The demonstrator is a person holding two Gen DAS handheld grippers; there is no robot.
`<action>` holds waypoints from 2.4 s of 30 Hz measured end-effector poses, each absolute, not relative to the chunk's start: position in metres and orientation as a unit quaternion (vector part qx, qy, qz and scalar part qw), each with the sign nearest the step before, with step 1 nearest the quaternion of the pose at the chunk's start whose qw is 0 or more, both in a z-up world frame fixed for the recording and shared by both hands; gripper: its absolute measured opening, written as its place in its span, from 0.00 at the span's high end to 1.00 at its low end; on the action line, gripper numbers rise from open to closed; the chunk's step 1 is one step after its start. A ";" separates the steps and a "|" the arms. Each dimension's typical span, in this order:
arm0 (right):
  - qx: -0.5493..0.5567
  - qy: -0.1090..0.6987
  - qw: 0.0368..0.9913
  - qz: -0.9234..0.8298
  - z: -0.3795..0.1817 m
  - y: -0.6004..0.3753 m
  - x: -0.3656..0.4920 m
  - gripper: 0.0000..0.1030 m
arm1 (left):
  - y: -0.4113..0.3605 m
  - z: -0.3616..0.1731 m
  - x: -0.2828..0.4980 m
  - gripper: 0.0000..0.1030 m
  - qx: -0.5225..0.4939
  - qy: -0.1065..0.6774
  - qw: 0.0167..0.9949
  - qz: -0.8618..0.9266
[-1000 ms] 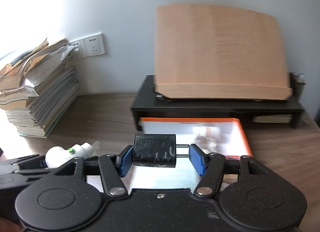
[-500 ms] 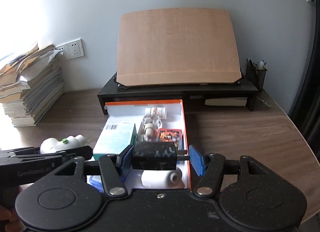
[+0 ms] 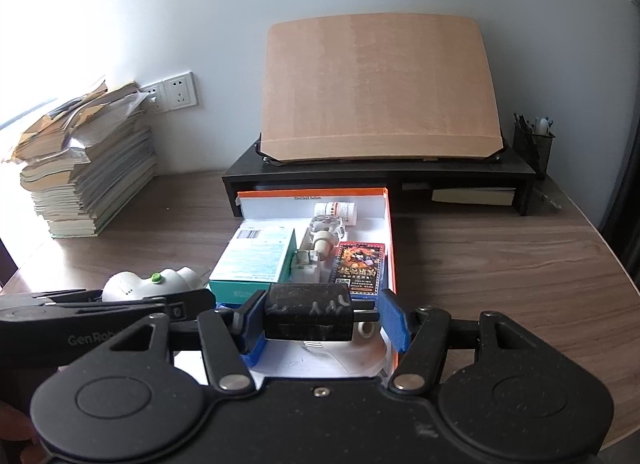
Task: Organize rigid objects
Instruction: 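Hold the plug unit and black charger above the box with both tools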
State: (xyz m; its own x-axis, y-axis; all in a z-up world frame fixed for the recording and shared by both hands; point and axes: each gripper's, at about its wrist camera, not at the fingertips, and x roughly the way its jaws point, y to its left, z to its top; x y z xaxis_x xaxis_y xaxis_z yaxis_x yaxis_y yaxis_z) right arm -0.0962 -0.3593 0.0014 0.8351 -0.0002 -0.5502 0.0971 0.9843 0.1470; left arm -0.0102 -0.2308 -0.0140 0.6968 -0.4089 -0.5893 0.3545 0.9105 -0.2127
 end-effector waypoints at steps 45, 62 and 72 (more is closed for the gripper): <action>0.081 0.294 0.952 -0.013 -0.004 -0.355 -0.100 0.30 | -0.233 -0.015 -0.020 0.40 -0.031 0.341 0.924 -0.172; 0.081 0.299 0.951 -0.015 -0.009 -0.359 -0.100 0.30 | -0.240 -0.018 -0.018 0.40 -0.027 0.344 0.923 -0.173; 0.082 0.301 0.950 -0.019 -0.010 -0.359 -0.101 0.30 | -0.241 -0.019 -0.017 0.40 -0.026 0.345 0.921 -0.178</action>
State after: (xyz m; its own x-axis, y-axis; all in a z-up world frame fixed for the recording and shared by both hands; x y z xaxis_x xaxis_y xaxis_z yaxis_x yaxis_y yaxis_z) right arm -0.1010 -0.3591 -0.0097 0.8180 0.0128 -0.5751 0.0855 0.9859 0.1436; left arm -0.0167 -0.2410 -0.0191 0.6979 -0.3464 -0.6268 0.3109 0.9350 -0.1706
